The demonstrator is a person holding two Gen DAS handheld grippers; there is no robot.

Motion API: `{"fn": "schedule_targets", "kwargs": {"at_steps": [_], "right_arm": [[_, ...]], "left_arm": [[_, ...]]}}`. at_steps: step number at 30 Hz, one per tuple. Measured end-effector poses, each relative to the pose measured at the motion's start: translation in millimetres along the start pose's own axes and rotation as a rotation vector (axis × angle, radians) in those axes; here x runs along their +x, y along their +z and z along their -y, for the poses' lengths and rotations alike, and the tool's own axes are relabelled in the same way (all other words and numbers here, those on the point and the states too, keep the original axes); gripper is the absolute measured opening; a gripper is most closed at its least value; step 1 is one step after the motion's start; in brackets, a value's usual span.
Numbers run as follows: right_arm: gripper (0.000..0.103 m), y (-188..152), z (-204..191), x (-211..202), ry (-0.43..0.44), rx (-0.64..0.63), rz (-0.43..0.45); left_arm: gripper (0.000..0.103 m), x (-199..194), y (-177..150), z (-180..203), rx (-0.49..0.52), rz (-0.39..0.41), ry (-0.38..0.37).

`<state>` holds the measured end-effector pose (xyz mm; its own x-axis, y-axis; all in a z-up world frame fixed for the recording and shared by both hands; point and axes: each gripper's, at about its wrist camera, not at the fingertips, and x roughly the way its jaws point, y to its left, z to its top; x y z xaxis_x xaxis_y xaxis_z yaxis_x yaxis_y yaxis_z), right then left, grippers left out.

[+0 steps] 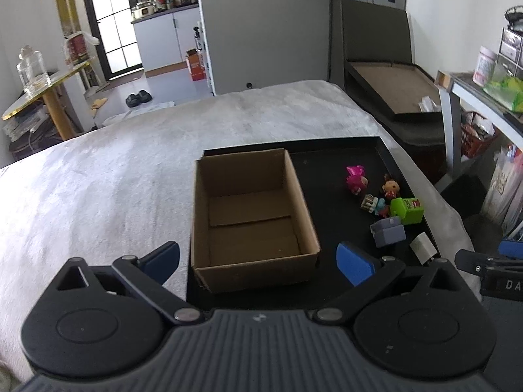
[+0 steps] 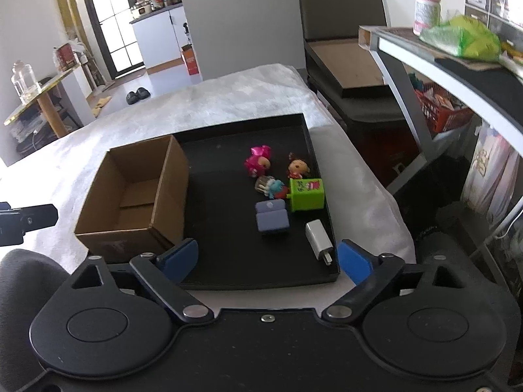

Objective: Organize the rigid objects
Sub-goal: 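Move the right gripper to the white power adapter and close on it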

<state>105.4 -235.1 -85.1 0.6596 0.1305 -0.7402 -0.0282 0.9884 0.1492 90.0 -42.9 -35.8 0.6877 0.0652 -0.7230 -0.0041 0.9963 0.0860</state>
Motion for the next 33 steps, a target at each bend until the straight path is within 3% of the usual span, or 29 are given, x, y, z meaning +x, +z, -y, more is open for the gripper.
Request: {"fn": "schedule_targets", "kwargs": {"at_steps": [18,33], "right_arm": [[0.049,3.0,39.2,60.0,0.012,0.067,-0.068],[0.036,6.0,58.9,96.8,0.013,0.100,-0.088]], "left_arm": [[0.100,56.2,18.2,46.5,0.103,-0.059,-0.001],[0.086,97.4,21.8,67.1,0.145,-0.093,0.013]]}}
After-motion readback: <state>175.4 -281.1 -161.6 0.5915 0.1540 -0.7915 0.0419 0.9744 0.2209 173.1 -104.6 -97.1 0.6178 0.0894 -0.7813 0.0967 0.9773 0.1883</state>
